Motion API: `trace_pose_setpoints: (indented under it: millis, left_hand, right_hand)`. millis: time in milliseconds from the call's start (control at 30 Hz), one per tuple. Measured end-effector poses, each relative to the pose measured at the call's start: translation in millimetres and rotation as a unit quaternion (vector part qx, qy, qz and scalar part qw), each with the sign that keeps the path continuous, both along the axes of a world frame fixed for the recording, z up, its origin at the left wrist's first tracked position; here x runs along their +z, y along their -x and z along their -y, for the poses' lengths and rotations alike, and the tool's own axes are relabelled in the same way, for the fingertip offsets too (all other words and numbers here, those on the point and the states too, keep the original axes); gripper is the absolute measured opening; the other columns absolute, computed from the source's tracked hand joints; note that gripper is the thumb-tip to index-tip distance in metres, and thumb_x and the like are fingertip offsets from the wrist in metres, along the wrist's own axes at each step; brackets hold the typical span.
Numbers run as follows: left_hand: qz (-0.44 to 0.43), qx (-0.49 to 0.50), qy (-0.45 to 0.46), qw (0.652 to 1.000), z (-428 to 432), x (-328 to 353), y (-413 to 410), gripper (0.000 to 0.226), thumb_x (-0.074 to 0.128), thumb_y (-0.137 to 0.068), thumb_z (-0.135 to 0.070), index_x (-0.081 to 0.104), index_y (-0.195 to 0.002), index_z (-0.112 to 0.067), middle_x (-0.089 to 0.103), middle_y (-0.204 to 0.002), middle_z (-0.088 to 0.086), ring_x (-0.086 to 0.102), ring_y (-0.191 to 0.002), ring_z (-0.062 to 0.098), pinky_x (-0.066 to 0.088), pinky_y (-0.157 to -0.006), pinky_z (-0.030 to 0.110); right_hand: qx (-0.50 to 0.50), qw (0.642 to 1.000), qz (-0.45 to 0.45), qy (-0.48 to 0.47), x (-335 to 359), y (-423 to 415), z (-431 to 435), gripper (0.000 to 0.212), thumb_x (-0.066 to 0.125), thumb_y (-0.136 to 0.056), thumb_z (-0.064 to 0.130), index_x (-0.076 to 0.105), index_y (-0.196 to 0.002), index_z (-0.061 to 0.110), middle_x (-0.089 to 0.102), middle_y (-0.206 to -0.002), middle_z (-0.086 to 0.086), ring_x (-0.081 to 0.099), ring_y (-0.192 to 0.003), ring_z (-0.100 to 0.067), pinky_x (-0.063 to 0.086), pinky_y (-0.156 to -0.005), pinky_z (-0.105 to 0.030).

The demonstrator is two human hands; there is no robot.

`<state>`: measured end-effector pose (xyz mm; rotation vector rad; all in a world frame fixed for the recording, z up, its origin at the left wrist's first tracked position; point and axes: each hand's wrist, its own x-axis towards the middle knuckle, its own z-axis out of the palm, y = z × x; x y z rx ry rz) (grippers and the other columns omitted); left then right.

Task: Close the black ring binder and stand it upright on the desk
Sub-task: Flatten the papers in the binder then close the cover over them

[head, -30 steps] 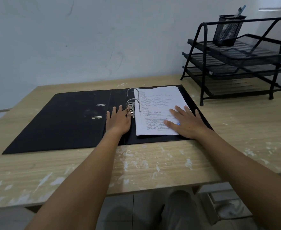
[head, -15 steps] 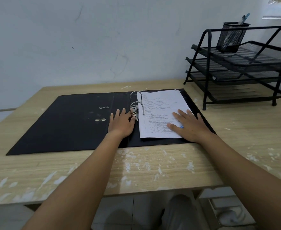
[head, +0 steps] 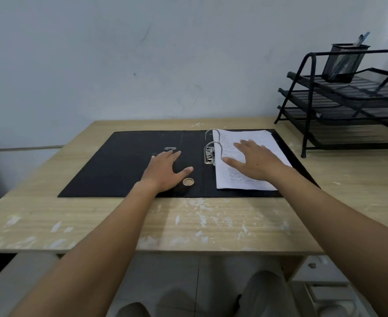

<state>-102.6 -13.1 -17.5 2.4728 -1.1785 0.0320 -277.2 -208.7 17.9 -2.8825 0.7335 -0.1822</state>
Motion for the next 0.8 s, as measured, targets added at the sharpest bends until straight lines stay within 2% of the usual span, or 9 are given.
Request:
trace_pose_setpoints:
  millis: [133,400,633,733,800]
  left_hand:
    - [0.014,0.019,-0.002,1.000,-34.6,10.9,-6.0,0.080,0.046,-0.085,-0.065,0.029,-0.149,-0.020,0.026,-0.157,0.007,0.016,-0.147,0.022,0.007,-0.119,0.047]
    - [0.021,0.098,-0.002,0.995,-123.2,21.0,-21.1,0.085,0.044,-0.083,-0.069,0.026,-0.150,-0.021,0.024,-0.158,0.006,0.014,-0.148,0.021,0.009,-0.120,0.045]
    - [-0.003,0.190,-0.018,0.982,-192.7,9.0,-38.4,0.093,0.041,-0.077,-0.078,0.029,-0.149,-0.021,0.031,-0.155,0.001,0.025,-0.144,0.023,0.030,-0.112,0.045]
    - [-0.044,0.212,-0.018,0.976,-209.5,0.4,-45.4,0.086,0.039,-0.074,-0.079,0.041,-0.140,-0.024,0.052,-0.135,0.002,0.044,-0.128,0.025,0.043,-0.102,0.047]
    - [-0.067,0.222,-0.013,0.973,-214.3,-5.2,-49.7,0.080,0.040,-0.073,-0.079,0.046,-0.133,-0.026,0.056,-0.125,0.001,0.050,-0.120,0.025,0.046,-0.098,0.046]
  right_hand:
    - [0.037,0.999,0.034,0.006,13.1,-19.4,-37.2,0.079,0.034,-0.088,0.070,0.030,-0.150,0.022,0.025,-0.159,-0.003,0.019,-0.147,-0.022,0.016,-0.117,-0.043]
    - [0.109,0.994,0.023,0.016,20.6,-57.7,-112.0,0.081,0.035,-0.088,0.071,0.027,-0.152,0.022,0.018,-0.162,-0.003,0.009,-0.150,-0.020,0.013,-0.119,-0.045]
    - [0.177,0.984,-0.014,0.019,2.0,-85.9,-156.4,0.087,0.036,-0.085,0.074,0.026,-0.152,0.020,0.018,-0.162,-0.003,0.008,-0.150,-0.021,0.009,-0.119,-0.044]
    - [0.187,0.982,-0.035,0.021,-9.1,-95.6,-167.5,0.089,0.038,-0.083,0.075,0.025,-0.152,0.020,0.017,-0.162,-0.002,0.006,-0.151,-0.021,0.010,-0.119,-0.044]
    - [0.186,0.981,-0.050,0.021,-16.2,-101.2,-171.0,0.090,0.039,-0.082,0.076,0.024,-0.152,0.021,0.017,-0.162,-0.001,0.005,-0.151,-0.020,0.013,-0.119,-0.044]
